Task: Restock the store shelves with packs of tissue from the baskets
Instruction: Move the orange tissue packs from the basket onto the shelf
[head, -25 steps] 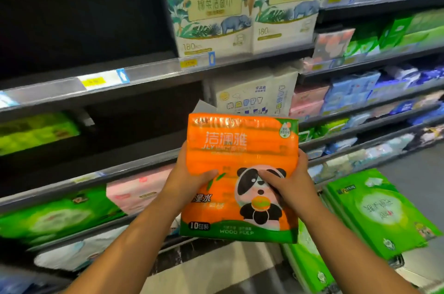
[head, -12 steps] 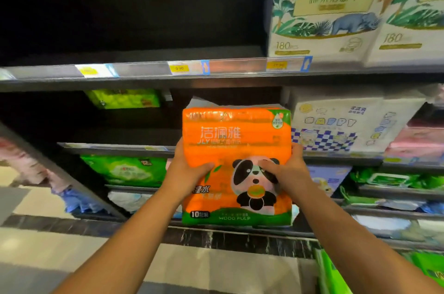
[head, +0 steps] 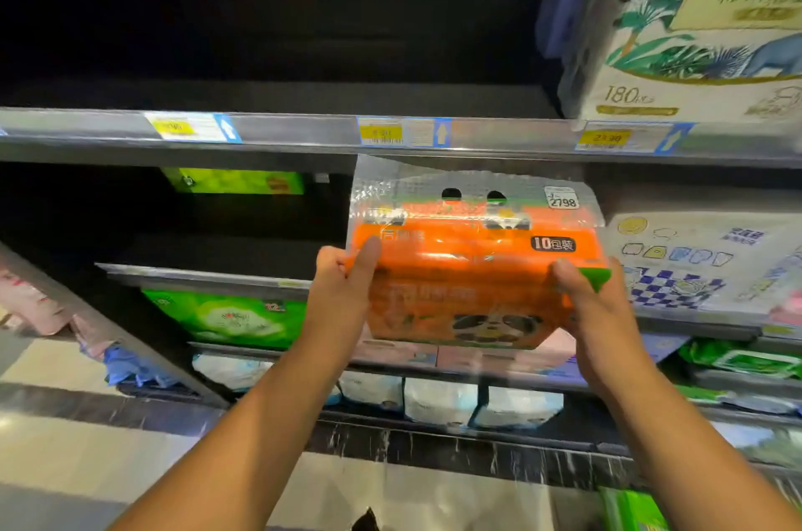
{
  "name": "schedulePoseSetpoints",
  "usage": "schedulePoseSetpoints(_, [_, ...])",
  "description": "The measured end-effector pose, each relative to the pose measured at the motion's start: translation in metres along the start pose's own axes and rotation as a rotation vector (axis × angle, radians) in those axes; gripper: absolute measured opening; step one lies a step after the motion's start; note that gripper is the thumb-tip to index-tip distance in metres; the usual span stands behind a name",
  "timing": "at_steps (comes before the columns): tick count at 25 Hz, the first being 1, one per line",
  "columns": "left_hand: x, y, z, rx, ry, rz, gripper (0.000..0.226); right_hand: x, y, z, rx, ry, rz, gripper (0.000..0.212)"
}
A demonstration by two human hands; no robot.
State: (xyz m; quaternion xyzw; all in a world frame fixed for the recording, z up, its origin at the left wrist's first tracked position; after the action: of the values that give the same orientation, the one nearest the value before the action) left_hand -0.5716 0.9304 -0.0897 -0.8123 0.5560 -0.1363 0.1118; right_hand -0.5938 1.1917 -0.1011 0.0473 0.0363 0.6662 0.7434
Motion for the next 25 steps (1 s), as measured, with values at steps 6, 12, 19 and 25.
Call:
schedulePoseSetpoints(6, [-0.006, 0.009, -0.019, -0.078, -0.011, -0.020, 0.040, -0.006, 0.008, 0.001, 0.118, 0.128, -0.124, 0.057])
schedulePoseSetpoints(12, [-0.029, 0.038, 0.007, -0.143, -0.029, -0.022, 0.047, 0.004, 0.035, -0.018, 0.195, 0.081, -0.026, 0.043])
schedulePoseSetpoints(19, [-0.057, 0.084, 0.019, -0.088, 0.144, 0.088, 0.051, -0.001, 0.072, -0.046, 0.071, -0.022, -0.032, 0.058])
schedulePoseSetpoints(25, [-0.059, 0.112, 0.035, -0.061, 0.176, 0.135, 0.075, -0.016, 0.084, -0.072, 0.063, -0.171, -0.037, 0.079])
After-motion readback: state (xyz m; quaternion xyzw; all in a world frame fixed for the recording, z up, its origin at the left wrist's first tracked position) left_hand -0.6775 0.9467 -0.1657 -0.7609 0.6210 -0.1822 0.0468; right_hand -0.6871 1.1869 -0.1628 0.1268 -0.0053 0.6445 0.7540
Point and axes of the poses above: each hand's wrist, its own y-axis towards the middle knuckle, its own x-axis out of the back of the hand, z = x × y, the point moved 3 cm from there along y, towards the middle knuckle, and after that the axes turned 13 degrees about x, right-handed, at the moved point
